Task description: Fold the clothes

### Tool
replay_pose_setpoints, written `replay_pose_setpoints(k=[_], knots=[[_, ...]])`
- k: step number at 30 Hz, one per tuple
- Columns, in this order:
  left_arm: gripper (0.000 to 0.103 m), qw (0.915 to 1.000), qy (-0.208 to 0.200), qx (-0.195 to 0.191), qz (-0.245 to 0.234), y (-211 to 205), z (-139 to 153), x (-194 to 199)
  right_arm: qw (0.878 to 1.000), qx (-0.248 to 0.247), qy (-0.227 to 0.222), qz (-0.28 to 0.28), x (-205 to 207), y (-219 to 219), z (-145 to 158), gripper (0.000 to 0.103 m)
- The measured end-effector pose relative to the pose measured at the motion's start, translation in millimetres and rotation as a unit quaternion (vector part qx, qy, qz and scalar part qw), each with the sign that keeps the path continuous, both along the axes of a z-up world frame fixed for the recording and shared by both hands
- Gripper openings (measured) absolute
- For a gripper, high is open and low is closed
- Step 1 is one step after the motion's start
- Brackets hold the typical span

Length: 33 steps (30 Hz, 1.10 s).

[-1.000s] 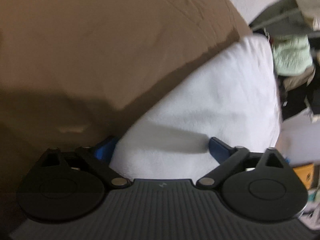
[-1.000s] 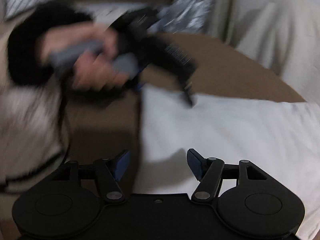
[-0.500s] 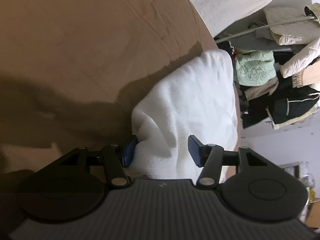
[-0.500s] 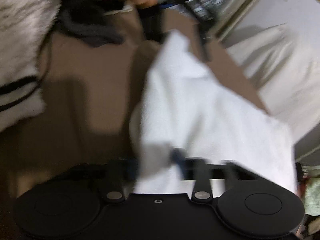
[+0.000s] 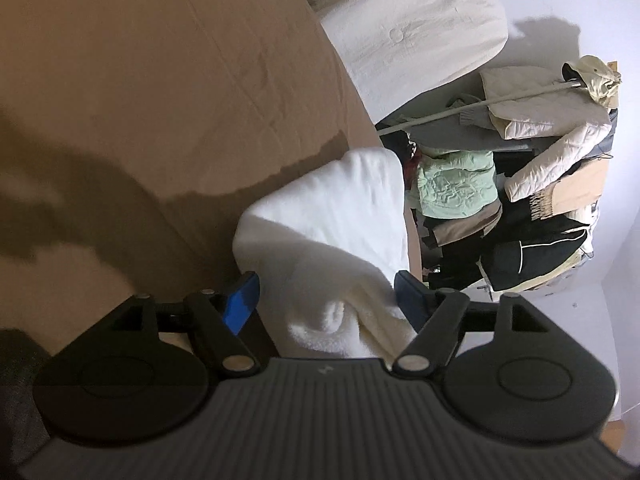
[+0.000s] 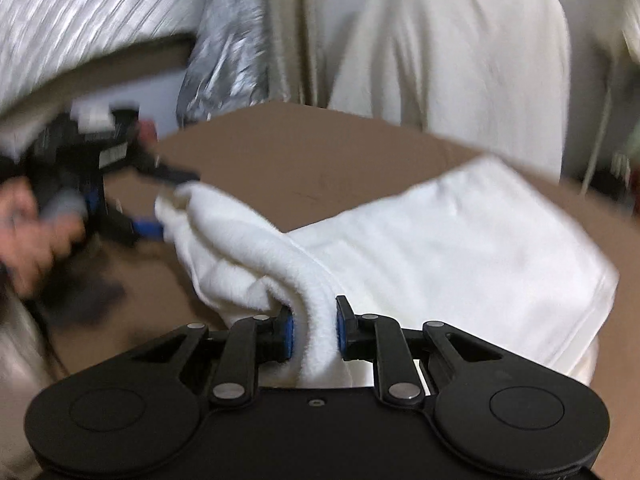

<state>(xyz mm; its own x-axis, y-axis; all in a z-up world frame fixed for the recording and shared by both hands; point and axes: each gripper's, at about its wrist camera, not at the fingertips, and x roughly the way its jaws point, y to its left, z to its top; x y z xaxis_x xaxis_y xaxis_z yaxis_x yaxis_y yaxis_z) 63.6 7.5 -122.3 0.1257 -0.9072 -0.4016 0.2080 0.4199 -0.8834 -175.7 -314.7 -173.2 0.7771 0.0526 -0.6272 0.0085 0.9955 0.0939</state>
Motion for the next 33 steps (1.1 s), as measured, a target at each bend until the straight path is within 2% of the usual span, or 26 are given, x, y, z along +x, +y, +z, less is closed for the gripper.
replay_pose_setpoints(k=[1, 4, 6, 8, 9, 11, 12, 15, 16, 20, 23, 28, 30, 33], knots=[[0.079, 1.0000, 0.006, -0.004, -0.002, -2.8, -2.0, -0.8, 1.000, 0.013, -0.001, -0.004, -2.4, -2.2, -0.8, 0.021], [0.093, 0.9996, 0.028, -0.007, -0.004, -14.7, -12.6, -3.5, 1.000, 0.005, -0.006, 0.008, 0.9, 1.7, -8.1, 0.021], [0.093, 0.9991, 0.038, 0.012, -0.014, -29.3, -20.2, -4.9, 1.000, 0.003, -0.004, 0.016, -0.8, 4.7, -10.0, 0.021], [0.083, 0.9980, 0.044, 0.035, -0.029, -44.9, -26.8, -6.7, 1.000, 0.008, -0.007, 0.027, -6.2, 5.9, -13.0, 0.021], [0.065, 0.9975, 0.030, 0.054, -0.036, -51.5, -26.0, -9.0, 0.999, 0.012, -0.011, 0.032, -9.8, 6.7, -16.0, 0.021], [0.052, 0.9941, -0.026, 0.095, -0.045, -61.3, -16.6, -15.9, 0.999, 0.016, -0.020, 0.044, -17.7, 8.6, -21.8, 0.023], [0.043, 0.9933, -0.040, 0.098, -0.046, -62.3, -12.6, -17.9, 0.998, 0.017, -0.024, 0.050, -21.8, 9.7, -24.7, 0.024], [0.036, 0.9935, -0.051, 0.088, -0.050, -58.6, -5.6, -18.1, 0.998, 0.021, -0.022, 0.060, -30.0, 13.0, -30.4, 0.027], [0.036, 0.9935, -0.052, 0.087, -0.051, -57.3, -4.6, -17.9, 0.998, 0.010, -0.021, 0.061, -33.3, 16.3, -31.9, 0.028], [0.036, 0.9933, -0.050, 0.087, -0.058, -52.9, -4.4, -16.6, 0.996, -0.049, -0.006, 0.068, -48.7, 33.3, -43.4, 0.054], [0.036, 0.9933, -0.046, 0.086, -0.061, -49.4, -5.0, -15.2, 0.990, -0.103, 0.012, 0.092, -58.4, 48.8, -60.9, 0.057], [0.036, 0.9953, -0.026, 0.071, -0.061, -47.0, -10.5, -11.0, 0.980, -0.169, 0.020, 0.104, -50.0, 66.8, -72.1, 0.069], [0.036, 0.9949, -0.032, 0.071, -0.064, -49.0, -8.9, -11.2, 0.976, -0.191, 0.020, 0.103, -44.4, 73.7, -74.4, 0.084], [0.040, 0.9930, -0.044, 0.084, -0.070, -58.5, -7.5, -9.0, 0.967, -0.235, 0.014, 0.101, -40.5, 83.4, -86.8, 0.085]])
